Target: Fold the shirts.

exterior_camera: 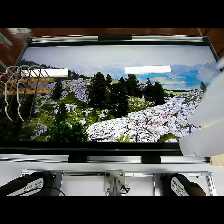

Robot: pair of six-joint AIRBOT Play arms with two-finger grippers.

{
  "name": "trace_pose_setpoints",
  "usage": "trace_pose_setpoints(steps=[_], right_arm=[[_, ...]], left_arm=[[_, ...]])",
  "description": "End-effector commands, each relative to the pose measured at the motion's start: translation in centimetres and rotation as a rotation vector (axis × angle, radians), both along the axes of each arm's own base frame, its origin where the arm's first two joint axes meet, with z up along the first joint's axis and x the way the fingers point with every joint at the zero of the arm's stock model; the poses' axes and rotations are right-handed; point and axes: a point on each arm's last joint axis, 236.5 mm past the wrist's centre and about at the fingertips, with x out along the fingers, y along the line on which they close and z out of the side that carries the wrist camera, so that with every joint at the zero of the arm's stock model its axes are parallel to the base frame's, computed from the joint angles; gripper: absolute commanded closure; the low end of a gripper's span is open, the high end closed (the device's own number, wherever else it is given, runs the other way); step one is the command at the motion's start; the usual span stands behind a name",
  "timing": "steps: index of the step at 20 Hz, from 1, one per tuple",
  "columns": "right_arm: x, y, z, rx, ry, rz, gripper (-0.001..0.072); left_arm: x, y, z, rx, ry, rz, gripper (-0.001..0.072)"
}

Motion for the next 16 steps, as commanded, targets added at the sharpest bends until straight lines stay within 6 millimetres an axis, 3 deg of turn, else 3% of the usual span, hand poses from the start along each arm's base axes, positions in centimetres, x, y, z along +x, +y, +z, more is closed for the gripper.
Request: trace_pose_setpoints(steps=[1,5,8,14,16], right_arm=[[-2.7,-3.8,0.5,0.009,-0.099,-0.121,0.0642],[-2.7,-8.1,-3.8,0.127,-0.035,-0.217,0.0642],[-2.3,-9.7,-2.1,0.034,-0.054,-0.223,0.0643],[-5.3,-11.8,-1.4,0.013,-0.105,-0.303,0.0644],[-4.0,-11.5,-1.0,0.007,-0.120,-0.235,0.0648]], left_arm=[[0.0,0.0,0.0,-0.005,0.012,0.002,0.0105],[-0.1,0.0,0.0,-0.031,0.054,-0.003,0.0106],[-0.3,0.0,0.2,-0.044,0.071,-0.004,0.0105],[-0.4,0.0,0.3,-0.044,0.069,-0.004,0.0105],[-0.3,0.0,0.3,-0.044,0.070,-0.005,0.0106]])
